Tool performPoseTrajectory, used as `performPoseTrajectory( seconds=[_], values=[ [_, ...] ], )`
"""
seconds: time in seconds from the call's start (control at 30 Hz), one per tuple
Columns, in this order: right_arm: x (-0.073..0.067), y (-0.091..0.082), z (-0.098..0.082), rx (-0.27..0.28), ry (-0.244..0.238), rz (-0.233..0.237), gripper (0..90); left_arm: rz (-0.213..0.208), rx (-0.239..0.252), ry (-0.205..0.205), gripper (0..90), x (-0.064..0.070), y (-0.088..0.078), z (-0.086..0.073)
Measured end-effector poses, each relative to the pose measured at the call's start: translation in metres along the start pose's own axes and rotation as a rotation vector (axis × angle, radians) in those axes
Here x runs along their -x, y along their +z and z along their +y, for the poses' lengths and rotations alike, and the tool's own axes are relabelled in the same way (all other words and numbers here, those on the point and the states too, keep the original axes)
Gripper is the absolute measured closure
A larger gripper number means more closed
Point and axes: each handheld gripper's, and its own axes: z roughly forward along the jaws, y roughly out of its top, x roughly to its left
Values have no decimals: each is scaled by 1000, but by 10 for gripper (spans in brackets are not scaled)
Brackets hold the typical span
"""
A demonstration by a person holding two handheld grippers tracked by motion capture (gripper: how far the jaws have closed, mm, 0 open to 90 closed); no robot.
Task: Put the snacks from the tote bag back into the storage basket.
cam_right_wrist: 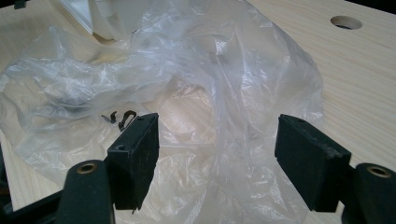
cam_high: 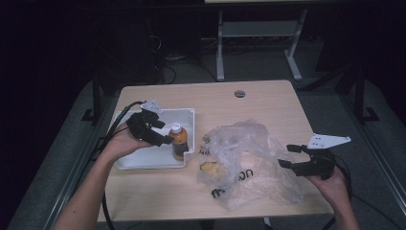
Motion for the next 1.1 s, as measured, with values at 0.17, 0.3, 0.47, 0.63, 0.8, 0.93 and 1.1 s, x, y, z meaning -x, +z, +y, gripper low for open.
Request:
performPoseTrajectory(
  seconds=[0.17, 0.3, 0.47, 0.63, 0.8, 0.93, 1.1],
  values=[
    [-1, -1, 0, 2, -6, -5, 300, -1, 6, -6, 292, 1, -1, -6],
    [-2, -2, 0, 3, -4, -10, 299, 4, 5, -7, 292, 0, 0, -11],
    [-1, -2, -1, 3, 0, -12, 297, 8, 9, -17, 292, -2, 2, -18],
    [-1, -1, -1, -2, -4, -14, 296, 10, 11, -16, 292, -2, 2, -23],
    [-1, -1, -2, -4, -2, -19, 297, 9, 18, -27, 293, 0, 1, -30],
    [-1, -1, -2, -4, -2, -19, 297, 9, 19, -19, 296, 1, 1, -34],
    [0, -3, -2, 1, -2, -20, 296, 10, 22, -17, 300, 2, 1, -38]
  ],
)
